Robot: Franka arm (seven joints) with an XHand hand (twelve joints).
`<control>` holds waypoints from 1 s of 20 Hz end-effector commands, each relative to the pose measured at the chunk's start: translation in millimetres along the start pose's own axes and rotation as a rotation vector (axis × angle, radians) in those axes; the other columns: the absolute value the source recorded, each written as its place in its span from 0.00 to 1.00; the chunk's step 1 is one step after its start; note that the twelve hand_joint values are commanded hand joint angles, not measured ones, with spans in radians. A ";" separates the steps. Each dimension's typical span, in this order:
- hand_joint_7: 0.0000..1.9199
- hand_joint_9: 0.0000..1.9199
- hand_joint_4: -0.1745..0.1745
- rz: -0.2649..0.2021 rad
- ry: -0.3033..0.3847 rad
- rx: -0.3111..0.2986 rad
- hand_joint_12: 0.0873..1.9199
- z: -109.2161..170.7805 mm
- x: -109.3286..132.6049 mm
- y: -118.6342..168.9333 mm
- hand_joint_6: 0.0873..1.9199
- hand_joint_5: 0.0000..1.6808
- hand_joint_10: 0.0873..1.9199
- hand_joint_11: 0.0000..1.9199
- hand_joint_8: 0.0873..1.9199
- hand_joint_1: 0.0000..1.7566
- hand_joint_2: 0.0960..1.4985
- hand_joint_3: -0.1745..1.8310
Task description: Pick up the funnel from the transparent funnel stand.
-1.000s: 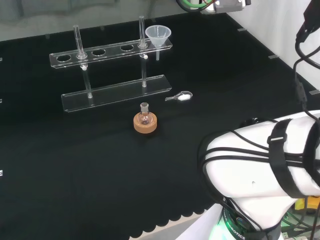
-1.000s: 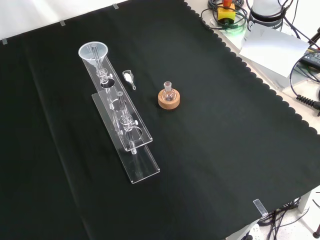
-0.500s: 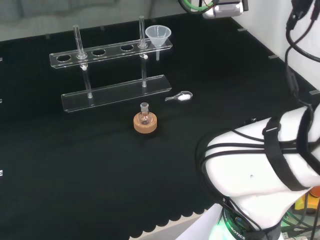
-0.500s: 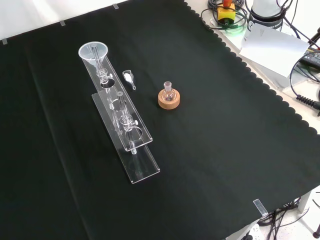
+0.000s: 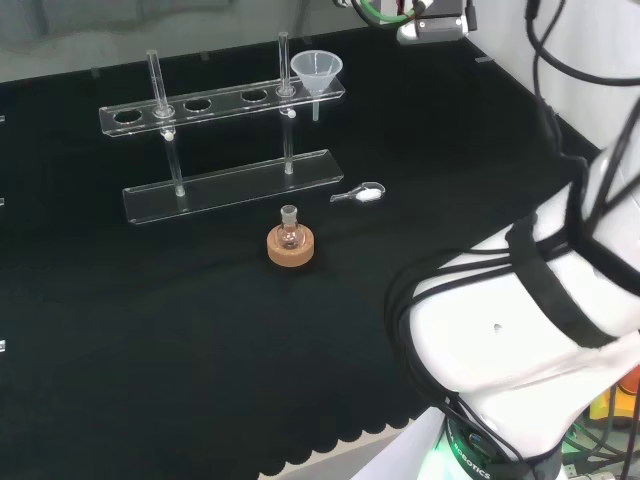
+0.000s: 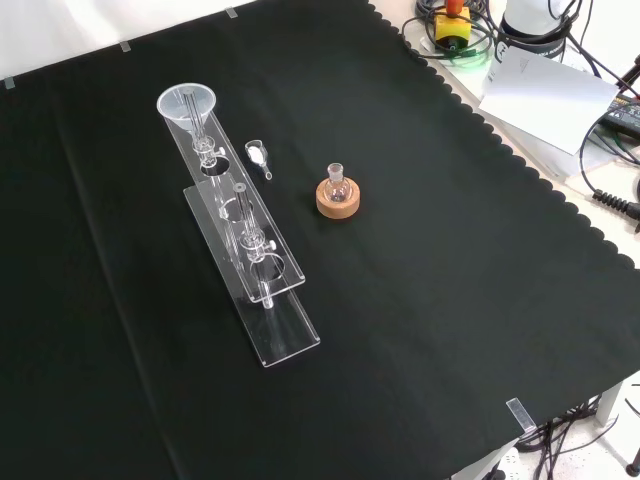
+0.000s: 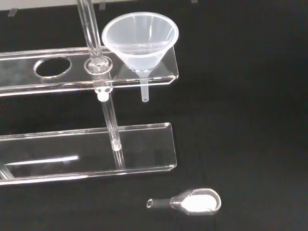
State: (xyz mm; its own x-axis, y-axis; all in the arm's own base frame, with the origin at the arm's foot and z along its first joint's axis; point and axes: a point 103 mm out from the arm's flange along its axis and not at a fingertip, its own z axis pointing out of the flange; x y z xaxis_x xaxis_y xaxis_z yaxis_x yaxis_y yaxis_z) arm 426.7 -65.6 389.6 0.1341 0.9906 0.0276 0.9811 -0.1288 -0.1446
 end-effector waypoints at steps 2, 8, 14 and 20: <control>0.07 0.17 0.53 -0.057 -0.028 0.008 0.69 17.8 0.0 85.2 0.00 0.20 0.30 0.09 0.26 0.02 0.81 0.24; 0.09 0.19 0.51 -0.078 -0.054 0.064 0.70 36.2 4.3 116.0 0.00 0.19 0.31 0.09 0.27 0.10 0.75 0.21; 0.10 0.20 0.50 -0.103 -0.070 0.143 0.71 50.9 8.5 138.6 0.00 0.18 0.31 0.09 0.29 0.23 0.64 0.18; 0.05 0.16 0.49 -0.100 -0.065 0.236 0.74 67.8 4.5 154.0 0.00 0.14 0.34 0.11 0.32 0.26 0.58 0.18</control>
State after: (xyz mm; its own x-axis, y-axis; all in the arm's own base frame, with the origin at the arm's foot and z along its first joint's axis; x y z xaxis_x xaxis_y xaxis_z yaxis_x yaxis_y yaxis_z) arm 560.6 -76.2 317.3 0.0386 0.9991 -0.0166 0.9597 -0.0417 -0.2780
